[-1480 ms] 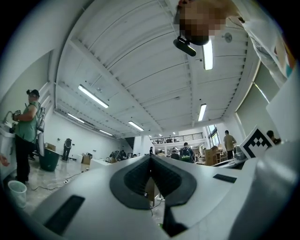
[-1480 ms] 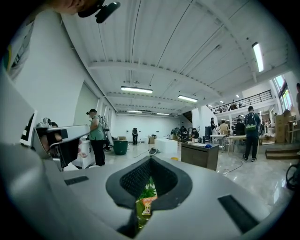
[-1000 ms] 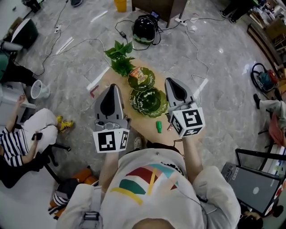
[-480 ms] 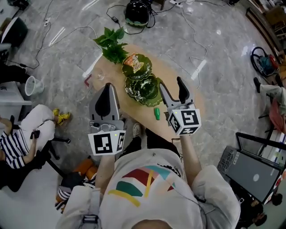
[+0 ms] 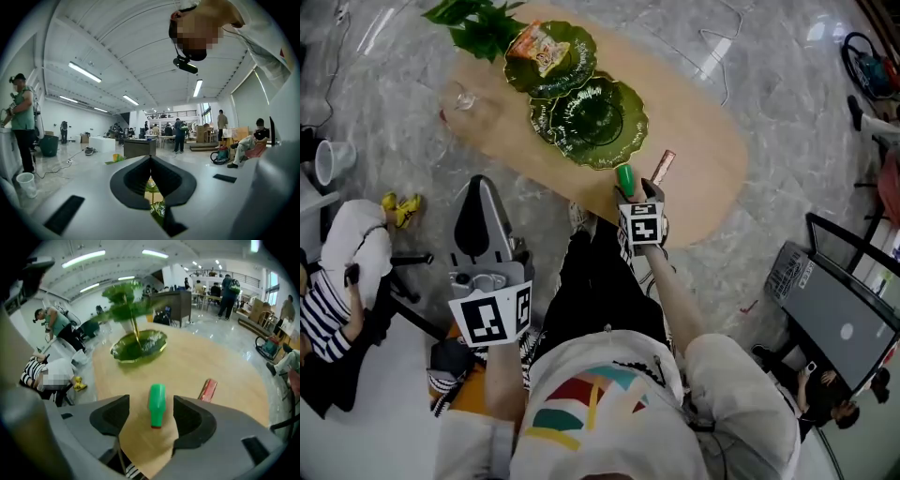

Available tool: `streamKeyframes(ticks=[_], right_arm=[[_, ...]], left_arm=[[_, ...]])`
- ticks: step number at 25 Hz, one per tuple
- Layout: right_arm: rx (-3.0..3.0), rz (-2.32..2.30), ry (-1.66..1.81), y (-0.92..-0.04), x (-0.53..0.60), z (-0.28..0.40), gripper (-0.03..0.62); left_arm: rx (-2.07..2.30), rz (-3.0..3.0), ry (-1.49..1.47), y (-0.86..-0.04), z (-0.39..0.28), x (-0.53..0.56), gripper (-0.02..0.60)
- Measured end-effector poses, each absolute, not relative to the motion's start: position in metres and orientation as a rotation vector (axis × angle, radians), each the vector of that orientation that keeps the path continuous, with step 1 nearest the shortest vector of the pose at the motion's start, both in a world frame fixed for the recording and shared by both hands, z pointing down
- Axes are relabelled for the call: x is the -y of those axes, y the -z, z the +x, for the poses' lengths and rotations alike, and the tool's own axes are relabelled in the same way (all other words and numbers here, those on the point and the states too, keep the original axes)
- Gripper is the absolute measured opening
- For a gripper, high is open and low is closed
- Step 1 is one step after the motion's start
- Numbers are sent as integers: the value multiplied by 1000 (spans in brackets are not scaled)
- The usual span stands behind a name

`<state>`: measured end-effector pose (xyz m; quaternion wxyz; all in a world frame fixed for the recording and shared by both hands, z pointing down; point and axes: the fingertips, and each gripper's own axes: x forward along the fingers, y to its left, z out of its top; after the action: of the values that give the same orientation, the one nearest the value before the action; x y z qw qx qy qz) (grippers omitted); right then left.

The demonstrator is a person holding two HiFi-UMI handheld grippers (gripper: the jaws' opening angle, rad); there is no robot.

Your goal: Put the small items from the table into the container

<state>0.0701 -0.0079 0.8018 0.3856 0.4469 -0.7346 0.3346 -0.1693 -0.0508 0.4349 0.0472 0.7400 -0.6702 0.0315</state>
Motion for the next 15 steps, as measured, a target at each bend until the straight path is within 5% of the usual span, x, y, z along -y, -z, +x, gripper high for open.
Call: streamKeyframes(ticks=[3,5,15], right_arm=[[1724,1065,-890,-856,-14,80,272],[1636,1041,-859,-871,-20,89,92],[1645,1188,-886,-814,24,96,86]], left_arm=[[2045,2236,-106,-456,-167,48,8],[2049,2226,-106,-462,-167,48,8],[2142,2224,-23,-414,-189,47,8]])
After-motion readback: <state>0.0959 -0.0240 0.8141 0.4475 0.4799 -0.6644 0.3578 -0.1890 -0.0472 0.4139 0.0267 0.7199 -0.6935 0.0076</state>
